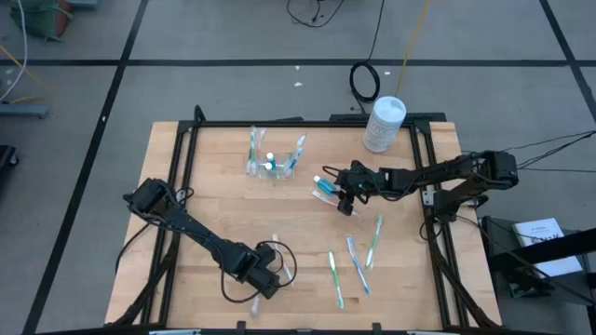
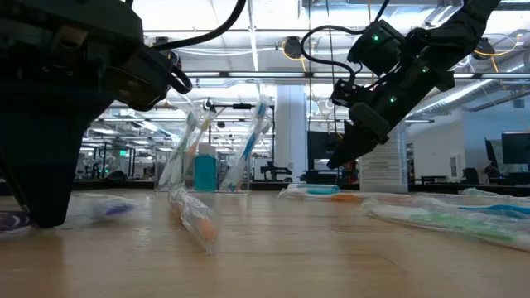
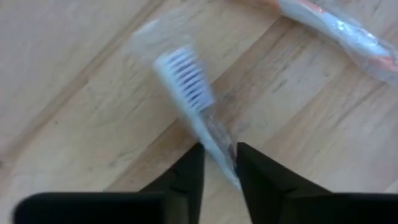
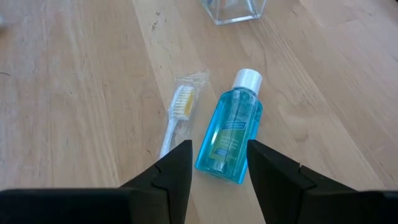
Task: Pick & Place toothbrushing station
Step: Put the purple toothbrush into the transparent organizer
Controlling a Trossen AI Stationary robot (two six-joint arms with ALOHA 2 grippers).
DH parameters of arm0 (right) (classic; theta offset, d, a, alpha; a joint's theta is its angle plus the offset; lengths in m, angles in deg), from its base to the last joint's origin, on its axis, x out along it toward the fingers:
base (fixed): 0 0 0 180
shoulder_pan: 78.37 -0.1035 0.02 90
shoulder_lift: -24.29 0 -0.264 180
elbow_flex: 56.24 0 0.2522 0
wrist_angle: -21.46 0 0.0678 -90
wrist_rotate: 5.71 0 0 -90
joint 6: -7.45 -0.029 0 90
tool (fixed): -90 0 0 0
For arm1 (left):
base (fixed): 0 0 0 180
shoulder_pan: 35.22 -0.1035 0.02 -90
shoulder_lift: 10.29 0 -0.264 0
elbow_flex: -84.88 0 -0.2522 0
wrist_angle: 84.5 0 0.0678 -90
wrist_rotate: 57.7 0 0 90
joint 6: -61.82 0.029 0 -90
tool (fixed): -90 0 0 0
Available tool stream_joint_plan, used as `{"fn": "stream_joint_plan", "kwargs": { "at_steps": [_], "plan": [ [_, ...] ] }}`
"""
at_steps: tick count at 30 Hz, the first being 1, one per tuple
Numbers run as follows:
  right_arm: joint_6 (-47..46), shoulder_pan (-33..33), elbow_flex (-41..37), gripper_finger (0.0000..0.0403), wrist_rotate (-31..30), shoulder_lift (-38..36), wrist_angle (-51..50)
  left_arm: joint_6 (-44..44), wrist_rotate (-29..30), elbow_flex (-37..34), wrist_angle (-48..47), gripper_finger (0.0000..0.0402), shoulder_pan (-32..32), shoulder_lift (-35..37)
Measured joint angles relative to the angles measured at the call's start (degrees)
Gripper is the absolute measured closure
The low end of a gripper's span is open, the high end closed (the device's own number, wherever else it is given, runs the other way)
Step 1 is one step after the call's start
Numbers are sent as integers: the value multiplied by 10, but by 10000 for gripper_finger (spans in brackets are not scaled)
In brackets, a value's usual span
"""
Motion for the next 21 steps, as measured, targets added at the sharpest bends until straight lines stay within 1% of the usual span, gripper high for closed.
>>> {"fn": "stream_joint_plan", "kwargs": {
  "at_steps": [4,6,8,11,13,14,16,19,21],
  "plan": [
    [0,0,0,259,0,0,0,28,11,-1,-14,370,-10,15],
    [0,0,0,259,0,0,1,52,17,-2,-19,389,-17,34],
    [0,0,0,259,0,0,2,69,29,-1,-20,390,-21,55],
    [0,0,0,259,0,0,2,102,64,-1,-26,377,-27,96],
    [-1,0,0,259,0,0,2,126,102,-1,-41,377,-30,133],
    [-5,0,0,259,0,0,1,137,127,-1,-49,380,-33,152],
    [-20,0,0,259,0,0,1,164,197,-1,-67,390,-38,189],
    [-29,0,0,259,0,0,1,197,344,-1,-74,394,-46,247],
    [-30,0,0,259,0,0,-1,213,446,0,-73,385,-51,274]
  ]
}}
